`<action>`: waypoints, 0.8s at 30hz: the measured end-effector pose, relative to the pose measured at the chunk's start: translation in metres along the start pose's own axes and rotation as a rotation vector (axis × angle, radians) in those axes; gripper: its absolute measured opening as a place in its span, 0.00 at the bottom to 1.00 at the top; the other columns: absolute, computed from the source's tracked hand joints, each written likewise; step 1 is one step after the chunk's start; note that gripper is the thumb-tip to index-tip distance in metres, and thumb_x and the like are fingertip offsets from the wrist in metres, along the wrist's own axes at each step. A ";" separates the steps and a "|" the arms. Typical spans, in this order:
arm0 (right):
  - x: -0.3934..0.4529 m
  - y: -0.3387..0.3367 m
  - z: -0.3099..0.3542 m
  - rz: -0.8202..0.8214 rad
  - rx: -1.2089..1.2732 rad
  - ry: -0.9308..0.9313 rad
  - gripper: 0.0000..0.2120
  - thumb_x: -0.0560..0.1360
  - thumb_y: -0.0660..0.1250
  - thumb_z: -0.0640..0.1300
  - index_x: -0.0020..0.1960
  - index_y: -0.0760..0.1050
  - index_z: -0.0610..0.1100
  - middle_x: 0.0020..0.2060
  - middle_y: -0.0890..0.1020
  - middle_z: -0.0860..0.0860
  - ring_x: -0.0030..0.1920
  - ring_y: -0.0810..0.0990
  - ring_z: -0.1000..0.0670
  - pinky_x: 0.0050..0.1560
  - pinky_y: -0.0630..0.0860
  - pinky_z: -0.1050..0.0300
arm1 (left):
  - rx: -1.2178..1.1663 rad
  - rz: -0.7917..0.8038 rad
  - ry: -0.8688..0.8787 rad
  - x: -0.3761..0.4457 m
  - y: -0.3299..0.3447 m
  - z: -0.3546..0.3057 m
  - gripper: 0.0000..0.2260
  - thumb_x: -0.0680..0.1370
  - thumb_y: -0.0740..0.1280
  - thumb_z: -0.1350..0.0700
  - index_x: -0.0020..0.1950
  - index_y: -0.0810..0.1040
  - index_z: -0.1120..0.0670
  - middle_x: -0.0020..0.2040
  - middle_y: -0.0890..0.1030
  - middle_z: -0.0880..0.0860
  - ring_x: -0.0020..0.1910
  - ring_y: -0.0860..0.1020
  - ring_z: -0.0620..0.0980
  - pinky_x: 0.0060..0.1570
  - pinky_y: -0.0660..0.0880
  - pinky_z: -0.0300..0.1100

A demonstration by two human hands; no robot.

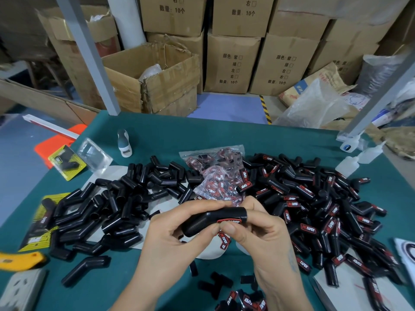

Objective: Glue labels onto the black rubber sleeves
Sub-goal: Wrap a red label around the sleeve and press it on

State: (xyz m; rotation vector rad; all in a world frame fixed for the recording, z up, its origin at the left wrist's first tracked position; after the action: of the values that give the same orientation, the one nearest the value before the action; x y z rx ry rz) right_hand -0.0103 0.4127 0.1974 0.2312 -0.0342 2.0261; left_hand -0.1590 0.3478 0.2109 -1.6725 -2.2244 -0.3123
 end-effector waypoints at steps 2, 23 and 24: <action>0.000 0.000 0.000 0.004 0.007 0.006 0.18 0.67 0.80 0.64 0.46 0.89 0.52 0.38 0.69 0.42 0.38 0.66 0.47 0.40 0.64 0.61 | 0.001 0.000 0.006 0.000 0.000 -0.001 0.15 0.77 0.74 0.57 0.62 0.85 0.44 0.58 0.87 0.47 0.58 0.86 0.50 0.57 0.79 0.36; -0.002 -0.002 -0.005 0.085 0.022 0.043 0.17 0.70 0.79 0.61 0.50 0.89 0.50 0.36 0.68 0.52 0.38 0.67 0.53 0.38 0.63 0.64 | -0.085 0.043 -0.029 0.003 -0.004 0.000 0.14 0.76 0.75 0.58 0.60 0.87 0.45 0.58 0.88 0.49 0.58 0.86 0.51 0.57 0.80 0.38; -0.001 -0.002 -0.005 0.090 0.018 0.041 0.17 0.70 0.79 0.61 0.50 0.89 0.50 0.36 0.69 0.53 0.38 0.67 0.54 0.38 0.64 0.65 | -0.086 0.044 -0.037 0.003 -0.005 0.000 0.14 0.76 0.75 0.58 0.60 0.87 0.45 0.57 0.88 0.50 0.58 0.86 0.51 0.57 0.81 0.38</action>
State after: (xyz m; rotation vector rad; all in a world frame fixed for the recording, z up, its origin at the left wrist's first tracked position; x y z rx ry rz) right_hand -0.0087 0.4131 0.1922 0.2027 -0.0001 2.1207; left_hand -0.1641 0.3489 0.2121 -1.7819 -2.2263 -0.3739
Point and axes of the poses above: each hand's wrist, its own x-axis towards the middle knuckle, its own y-axis out of the palm, z = x × y, the point moved 7 cm from there along x, towards the middle knuckle
